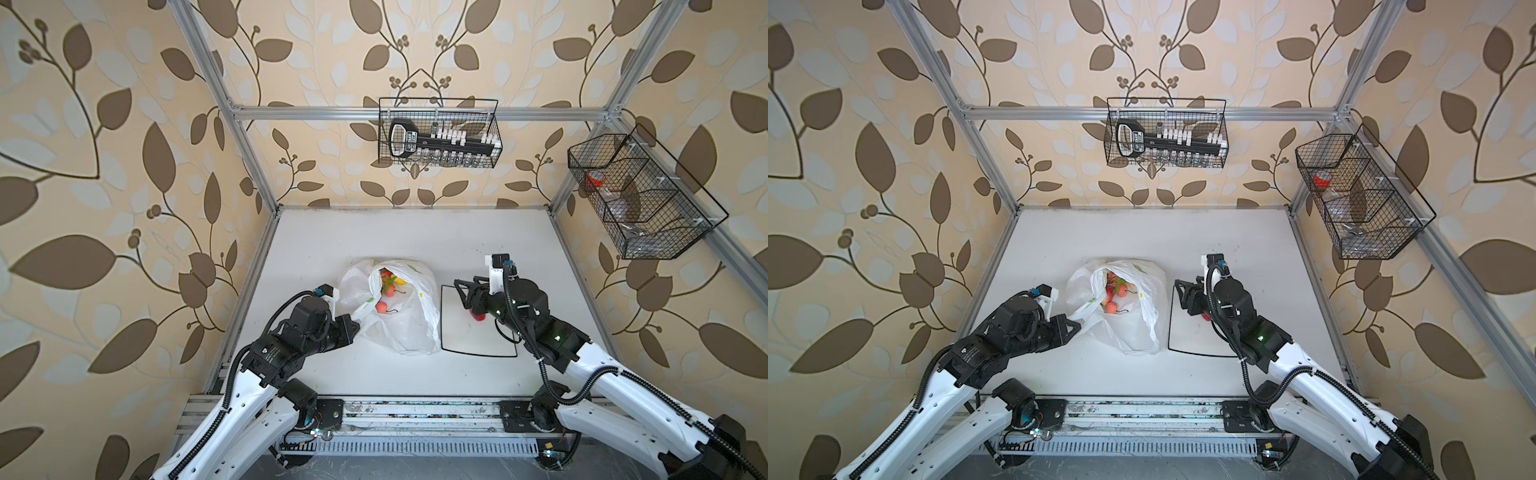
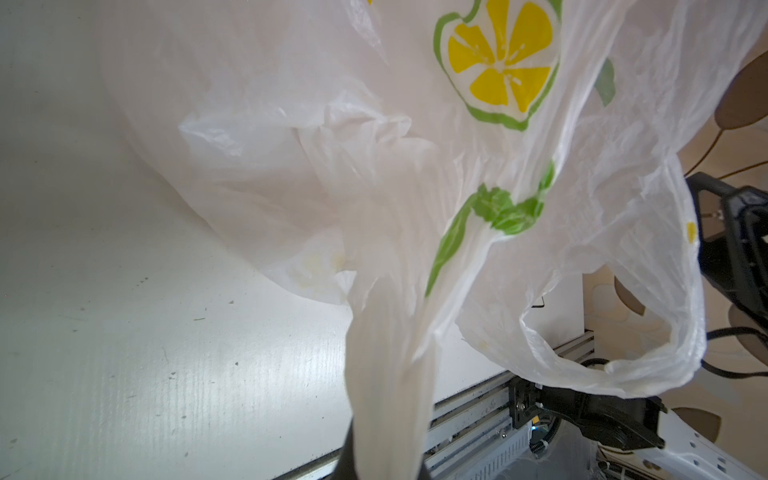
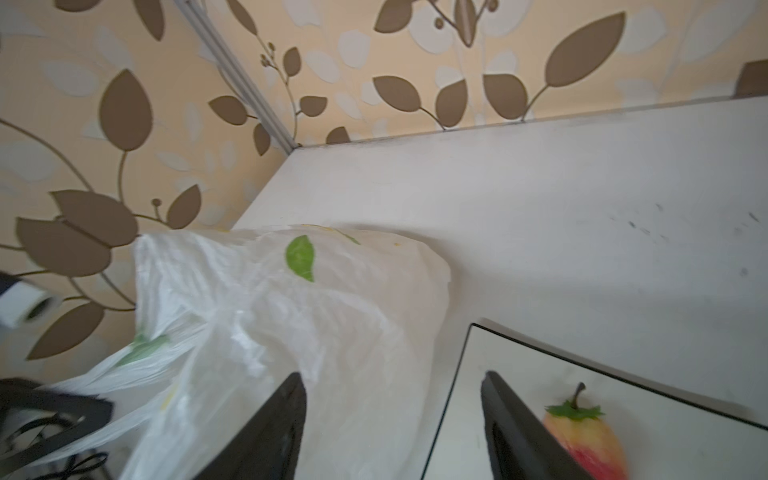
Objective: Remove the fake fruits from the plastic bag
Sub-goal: 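Move the right gripper back over the bag opening held by the left gripper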
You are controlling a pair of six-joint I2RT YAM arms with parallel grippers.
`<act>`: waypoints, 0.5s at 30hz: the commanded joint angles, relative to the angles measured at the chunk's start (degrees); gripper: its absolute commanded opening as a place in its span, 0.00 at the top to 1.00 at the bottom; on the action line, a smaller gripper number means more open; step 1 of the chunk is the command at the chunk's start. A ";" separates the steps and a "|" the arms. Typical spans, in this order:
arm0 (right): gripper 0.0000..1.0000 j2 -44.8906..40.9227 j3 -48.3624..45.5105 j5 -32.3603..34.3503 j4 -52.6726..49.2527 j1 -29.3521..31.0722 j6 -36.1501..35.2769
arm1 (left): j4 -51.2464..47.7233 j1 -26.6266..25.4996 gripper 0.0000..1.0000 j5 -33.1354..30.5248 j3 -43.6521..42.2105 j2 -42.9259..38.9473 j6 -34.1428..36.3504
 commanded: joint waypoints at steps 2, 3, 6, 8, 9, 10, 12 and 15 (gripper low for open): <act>0.36 0.95 5.76 -4.22 -0.82 9.49 -5.55 | 1.48 -0.54 1.00 -0.83 0.14 -0.61 0.98; 0.37 1.48 6.92 -3.15 -0.12 13.39 -6.86 | 1.37 -0.54 1.00 -0.87 0.02 -0.67 0.93; 0.39 4.63 10.22 1.93 1.81 24.82 -10.81 | 1.16 -0.53 1.00 -0.99 0.06 -0.86 0.77; 0.41 8.06 12.46 2.97 2.18 29.28 -11.87 | 1.07 -0.55 1.00 -1.18 0.03 -0.93 0.77; 0.42 10.05 13.52 3.35 2.27 30.73 -11.81 | 0.90 -0.55 1.00 -1.26 0.01 -1.03 0.68; 0.44 11.81 14.02 3.52 2.60 31.56 -11.59 | 0.80 -0.55 1.00 -1.28 0.01 -1.04 0.68; 0.48 15.62 13.96 3.87 4.20 32.36 -10.42 | 0.46 -0.55 1.00 -1.47 0.06 -1.30 0.59; 0.56 20.50 13.49 7.75 5.61 32.50 -6.94 | -0.56 -0.54 1.00 -1.91 0.26 -1.94 0.50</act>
